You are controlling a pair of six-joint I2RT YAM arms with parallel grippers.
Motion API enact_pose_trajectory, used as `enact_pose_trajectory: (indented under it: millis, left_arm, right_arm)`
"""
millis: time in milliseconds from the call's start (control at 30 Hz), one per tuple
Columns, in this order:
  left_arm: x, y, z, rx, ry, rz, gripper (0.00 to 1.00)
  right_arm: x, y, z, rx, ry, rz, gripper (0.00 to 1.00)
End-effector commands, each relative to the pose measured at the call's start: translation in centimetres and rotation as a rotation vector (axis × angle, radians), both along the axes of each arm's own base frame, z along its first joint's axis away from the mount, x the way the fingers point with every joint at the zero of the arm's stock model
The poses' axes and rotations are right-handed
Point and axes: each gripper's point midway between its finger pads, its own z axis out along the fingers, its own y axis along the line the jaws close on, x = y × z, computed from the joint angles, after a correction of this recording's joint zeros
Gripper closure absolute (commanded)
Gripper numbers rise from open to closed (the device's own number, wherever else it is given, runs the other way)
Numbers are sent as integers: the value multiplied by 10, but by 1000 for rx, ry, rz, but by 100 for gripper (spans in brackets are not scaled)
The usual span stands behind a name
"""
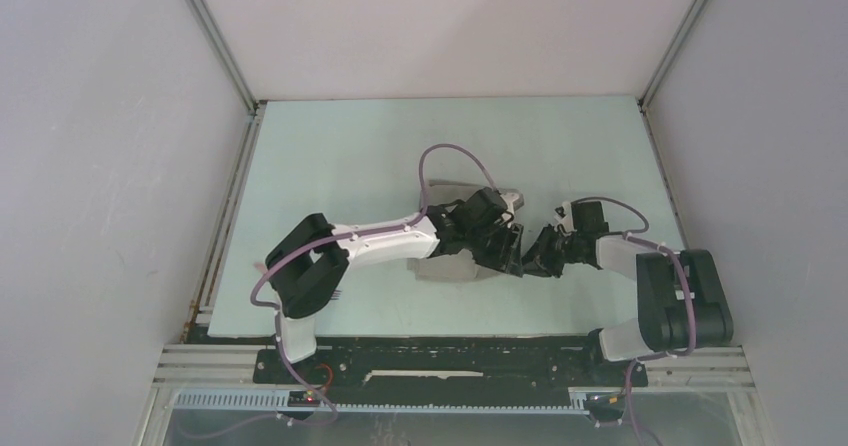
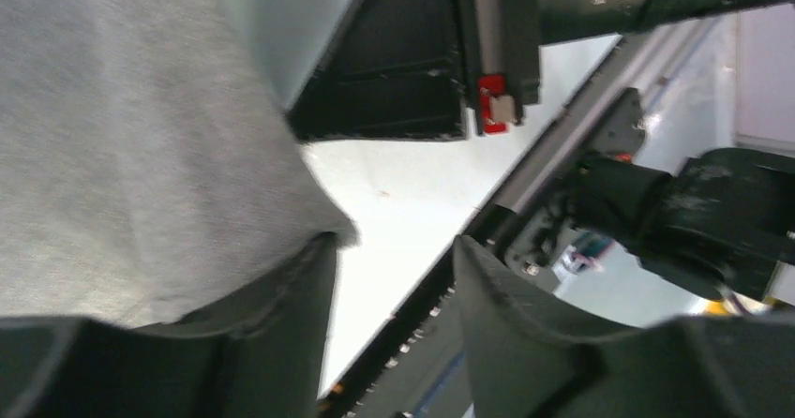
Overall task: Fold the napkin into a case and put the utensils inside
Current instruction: Smooth out the lower triangle-folded napkin at the center of the board.
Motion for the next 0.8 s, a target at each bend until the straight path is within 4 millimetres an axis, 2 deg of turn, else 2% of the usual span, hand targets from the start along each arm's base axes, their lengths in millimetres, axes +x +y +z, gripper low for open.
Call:
enact_pose_trajectory:
  millis: [0, 33, 67, 100, 133, 233, 300, 400, 500, 600, 667, 767]
  left_arm:
    - [-26, -10, 43, -118, 48, -116, 40]
    - [-25, -3, 43, -98, 38, -112, 36]
    - [-23, 6, 43, -80, 20, -104, 24]
    - [-22, 14, 43, -68, 6, -97, 18]
    - [-21, 22, 42, -56, 0, -88, 16]
    - [-14, 50, 43, -40, -8, -39, 16]
    - [-6, 74, 37, -20, -4, 12, 21]
    - [11, 111, 21, 20, 22, 132, 30]
    - [26, 148, 1, 78, 29, 244, 31]
    - [56, 180, -6, 89, 14, 373, 25]
    - [84, 187, 3, 45, -11, 434, 25]
    - [133, 199, 14, 88, -133, 517, 25]
  right_arm:
    - [-9, -5, 2, -22, 16, -19, 74]
    - [-11, -6, 3, -25, 16, -20, 70]
    - [-12, -9, 4, -34, 12, -25, 68]
    - [-13, -11, 7, -41, 4, -30, 65]
    - [-12, -14, 11, -46, -12, -36, 61]
    - [-8, -23, 20, -62, -57, -50, 47]
    - [-5, -20, 26, -43, -81, -30, 40]
    - [3, -19, 35, 6, -106, -22, 37]
    - [6, -13, 41, 50, -129, 3, 37]
    - [6, -8, 40, 66, -135, 44, 36]
    - [5, 0, 39, 64, -138, 79, 36]
    - [6, 2, 33, 48, -129, 93, 36]
